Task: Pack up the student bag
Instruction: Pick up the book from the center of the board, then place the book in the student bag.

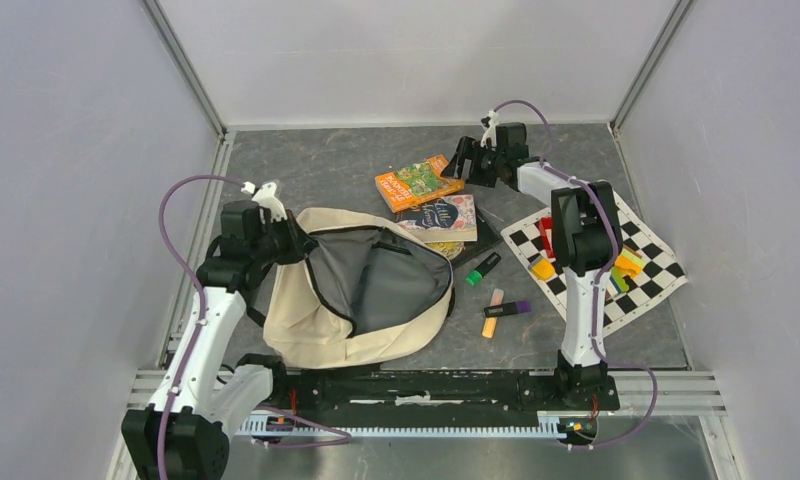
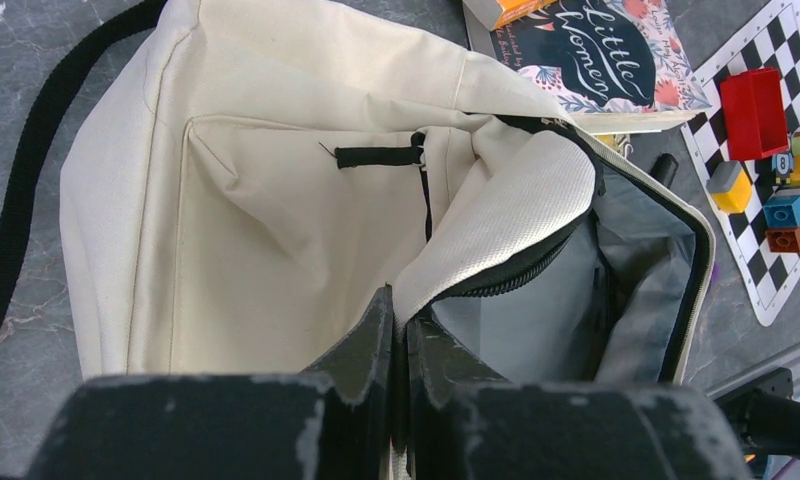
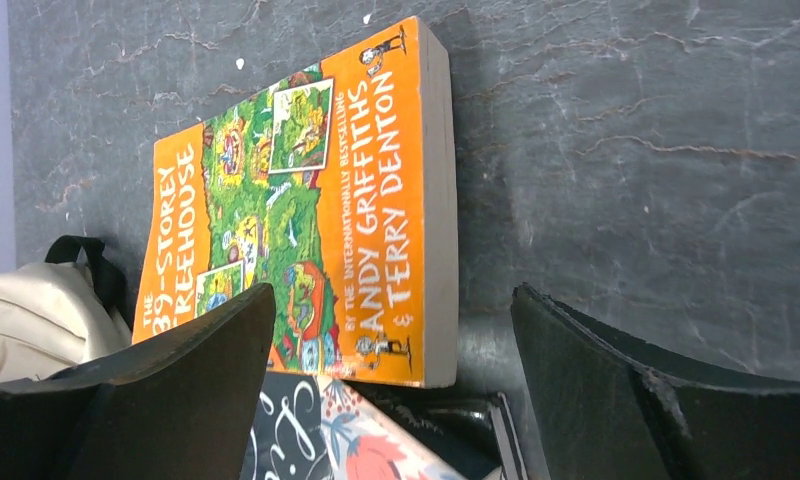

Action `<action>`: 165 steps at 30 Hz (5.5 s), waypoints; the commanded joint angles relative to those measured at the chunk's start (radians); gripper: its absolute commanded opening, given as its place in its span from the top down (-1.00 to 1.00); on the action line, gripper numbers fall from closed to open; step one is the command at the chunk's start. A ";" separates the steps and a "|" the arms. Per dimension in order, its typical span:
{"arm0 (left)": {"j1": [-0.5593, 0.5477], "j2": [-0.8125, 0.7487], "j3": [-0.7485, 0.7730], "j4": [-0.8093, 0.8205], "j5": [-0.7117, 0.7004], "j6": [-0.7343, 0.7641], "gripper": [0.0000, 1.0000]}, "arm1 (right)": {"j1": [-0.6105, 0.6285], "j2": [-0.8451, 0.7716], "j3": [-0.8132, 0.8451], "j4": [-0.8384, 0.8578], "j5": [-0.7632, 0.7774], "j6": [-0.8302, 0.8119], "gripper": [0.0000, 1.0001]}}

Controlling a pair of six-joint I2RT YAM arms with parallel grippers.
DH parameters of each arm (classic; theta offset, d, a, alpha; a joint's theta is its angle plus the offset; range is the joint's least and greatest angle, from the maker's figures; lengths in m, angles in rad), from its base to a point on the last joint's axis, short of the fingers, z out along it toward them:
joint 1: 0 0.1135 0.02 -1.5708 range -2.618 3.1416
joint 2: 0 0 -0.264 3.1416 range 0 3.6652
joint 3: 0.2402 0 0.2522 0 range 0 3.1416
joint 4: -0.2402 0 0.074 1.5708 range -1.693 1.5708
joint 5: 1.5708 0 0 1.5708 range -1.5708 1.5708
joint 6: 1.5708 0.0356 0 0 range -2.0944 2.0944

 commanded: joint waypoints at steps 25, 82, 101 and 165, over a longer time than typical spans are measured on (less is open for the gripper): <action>0.007 -0.008 -0.009 0.065 0.000 -0.043 0.79 | 0.013 0.172 0.050 0.198 -0.171 0.255 -0.25; 0.006 -0.191 -0.107 0.308 0.201 -0.081 0.89 | 0.450 -1.149 -0.946 0.114 0.188 0.299 1.00; 0.006 -0.241 -0.146 0.433 0.328 -0.119 0.90 | 0.607 -0.923 -0.929 0.634 0.288 0.510 1.00; 0.007 -0.214 -0.141 0.405 0.287 -0.109 0.89 | 0.854 -0.480 -0.748 0.560 0.765 0.250 -0.80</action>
